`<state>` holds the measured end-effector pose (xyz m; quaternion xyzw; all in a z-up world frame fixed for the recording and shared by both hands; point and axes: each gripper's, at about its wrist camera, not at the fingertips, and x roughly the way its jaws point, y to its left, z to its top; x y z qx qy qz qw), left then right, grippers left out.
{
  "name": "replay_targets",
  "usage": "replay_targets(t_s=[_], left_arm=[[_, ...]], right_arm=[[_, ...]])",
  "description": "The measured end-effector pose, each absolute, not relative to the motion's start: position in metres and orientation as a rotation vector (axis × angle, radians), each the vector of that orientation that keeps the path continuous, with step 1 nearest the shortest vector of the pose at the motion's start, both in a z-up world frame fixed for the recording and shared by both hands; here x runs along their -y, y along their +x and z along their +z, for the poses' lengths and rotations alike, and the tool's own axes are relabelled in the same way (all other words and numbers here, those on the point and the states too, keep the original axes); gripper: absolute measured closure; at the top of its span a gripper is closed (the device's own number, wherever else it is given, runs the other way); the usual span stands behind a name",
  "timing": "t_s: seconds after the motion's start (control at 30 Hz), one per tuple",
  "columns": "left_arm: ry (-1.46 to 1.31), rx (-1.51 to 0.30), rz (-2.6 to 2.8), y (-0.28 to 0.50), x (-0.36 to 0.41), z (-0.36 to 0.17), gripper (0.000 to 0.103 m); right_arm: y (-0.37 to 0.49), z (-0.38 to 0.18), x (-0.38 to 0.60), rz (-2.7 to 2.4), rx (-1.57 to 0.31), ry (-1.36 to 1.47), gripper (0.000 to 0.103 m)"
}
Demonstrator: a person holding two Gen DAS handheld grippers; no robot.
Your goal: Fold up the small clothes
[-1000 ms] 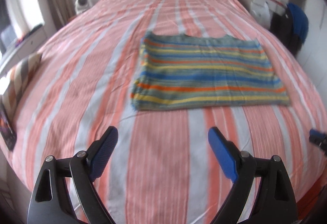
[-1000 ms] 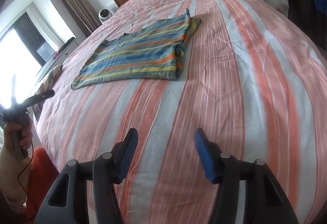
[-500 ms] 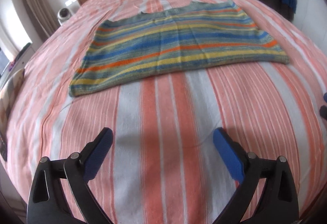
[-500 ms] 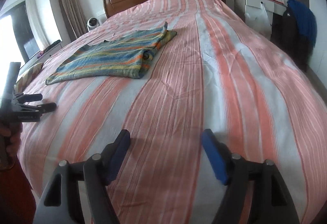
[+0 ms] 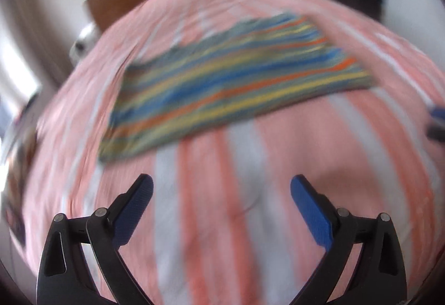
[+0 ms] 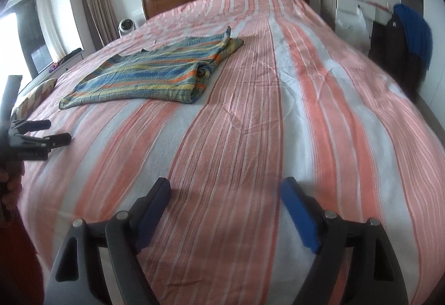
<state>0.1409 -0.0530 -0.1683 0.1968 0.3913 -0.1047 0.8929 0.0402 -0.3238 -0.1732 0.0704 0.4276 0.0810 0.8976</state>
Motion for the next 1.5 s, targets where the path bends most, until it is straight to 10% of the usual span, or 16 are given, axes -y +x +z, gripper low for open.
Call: replay_targets(t_s=[0.17,0.37,0.5,0.73,0.83,1.5], left_arm=[[0.481,-0.775,-0.414,0.17,0.136,-0.168,0.004],[0.556,-0.795,-0.523,0.211,0.2,-0.201,0.03],[0.526,-0.777,-0.5,0.221,0.2,-0.201,0.097],[0.248,-0.767,-0.574,0.229,0.163,-0.18,0.098],[0.149,-0.765,-0.57,0.228,0.142,-0.17,0.098],[-0.343,-0.856,-0.181,0.235,-0.099,-0.175,0.098]], right_arm=[[0.105,-0.139,0.359,0.256,-0.902,0.242,0.022],[0.222,-0.137,0.396,0.367,-1.018,0.391,0.039],[0.286,-0.155,0.391,0.451,-1.119,0.477,0.044],[0.366,-0.205,0.366,0.438,-1.206,0.653,0.049],[0.38,-0.203,0.351,0.421,-1.167,0.642,0.093],[0.414,-0.127,0.048,0.696,-1.107,0.283,0.094]])
